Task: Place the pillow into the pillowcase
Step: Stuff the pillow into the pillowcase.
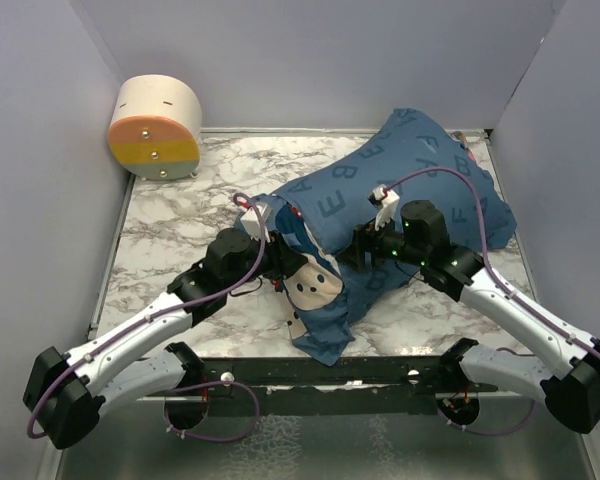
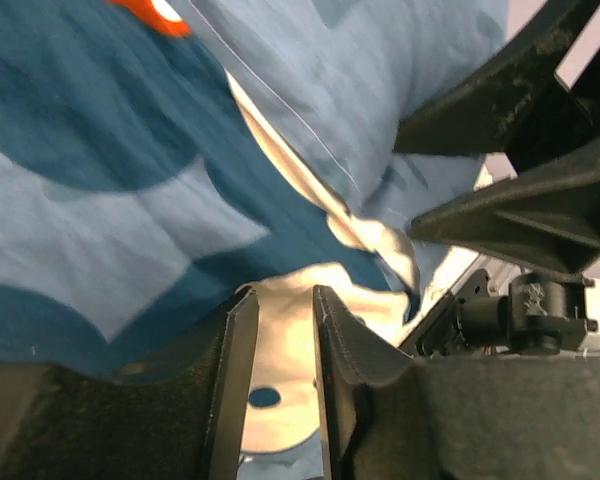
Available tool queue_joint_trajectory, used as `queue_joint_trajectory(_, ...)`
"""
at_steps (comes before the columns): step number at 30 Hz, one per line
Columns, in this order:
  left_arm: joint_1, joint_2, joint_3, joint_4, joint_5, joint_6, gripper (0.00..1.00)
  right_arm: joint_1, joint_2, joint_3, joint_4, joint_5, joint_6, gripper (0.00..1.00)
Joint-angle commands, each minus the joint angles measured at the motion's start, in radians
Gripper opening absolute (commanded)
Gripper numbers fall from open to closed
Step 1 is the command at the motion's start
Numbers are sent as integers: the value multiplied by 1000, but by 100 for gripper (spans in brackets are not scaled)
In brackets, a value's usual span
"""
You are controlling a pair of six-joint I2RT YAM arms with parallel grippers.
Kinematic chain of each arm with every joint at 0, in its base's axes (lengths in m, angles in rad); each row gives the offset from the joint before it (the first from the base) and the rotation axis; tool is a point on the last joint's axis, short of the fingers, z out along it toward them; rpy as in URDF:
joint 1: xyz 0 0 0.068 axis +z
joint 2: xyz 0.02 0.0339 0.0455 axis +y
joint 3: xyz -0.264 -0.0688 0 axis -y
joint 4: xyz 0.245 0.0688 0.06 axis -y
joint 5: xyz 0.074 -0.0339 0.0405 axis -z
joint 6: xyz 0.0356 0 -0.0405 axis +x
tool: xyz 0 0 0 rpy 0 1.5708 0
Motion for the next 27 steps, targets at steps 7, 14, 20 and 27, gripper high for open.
queue_joint_trajectory(7, 27, 275, 29, 236, 91, -55, 29, 24, 37, 27, -60, 19, -17, 9)
queue_joint_trajectory(14, 69, 466, 97, 321, 128, -42, 17, 24, -95, 26, 258, -449, 131, 1)
queue_joint_trajectory(20, 84, 496, 128, 516, 171, -28, 39, 24, -137, 12, 191, -385, 59, 1)
queue_joint_trajectory(27, 103, 479, 66, 703, 229, -59, 60, 24, -104, 23, -119, 136, -82, 66)
